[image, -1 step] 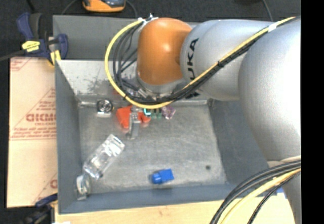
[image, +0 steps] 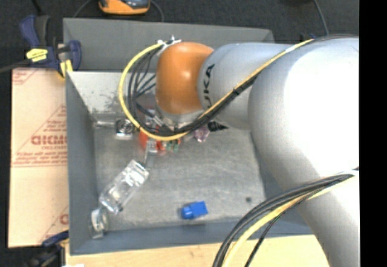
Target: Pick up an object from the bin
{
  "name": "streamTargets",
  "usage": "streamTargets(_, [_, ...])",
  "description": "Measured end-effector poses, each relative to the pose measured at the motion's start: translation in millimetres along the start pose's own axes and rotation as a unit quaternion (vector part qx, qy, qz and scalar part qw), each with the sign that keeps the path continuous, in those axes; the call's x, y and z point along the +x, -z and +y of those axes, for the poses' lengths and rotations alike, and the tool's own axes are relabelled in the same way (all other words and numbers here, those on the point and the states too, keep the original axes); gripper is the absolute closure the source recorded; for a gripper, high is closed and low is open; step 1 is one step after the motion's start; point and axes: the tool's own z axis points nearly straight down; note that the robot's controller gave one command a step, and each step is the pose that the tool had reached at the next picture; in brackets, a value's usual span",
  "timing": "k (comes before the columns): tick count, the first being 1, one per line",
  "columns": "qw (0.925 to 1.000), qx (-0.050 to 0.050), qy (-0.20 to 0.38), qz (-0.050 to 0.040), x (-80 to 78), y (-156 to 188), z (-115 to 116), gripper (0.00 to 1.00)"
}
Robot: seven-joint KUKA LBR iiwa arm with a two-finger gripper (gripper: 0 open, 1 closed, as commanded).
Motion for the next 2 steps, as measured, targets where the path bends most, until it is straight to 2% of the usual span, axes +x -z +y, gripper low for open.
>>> streamTargets(1, [1.0, -0.001, 0.0, -0.0009, -1.0, 4.5, 1.4, 1.0])
streamTargets(2, [1.0, 0.001, -0.001, 0.0046, 2.5, -0.2, -0.3, 0.0])
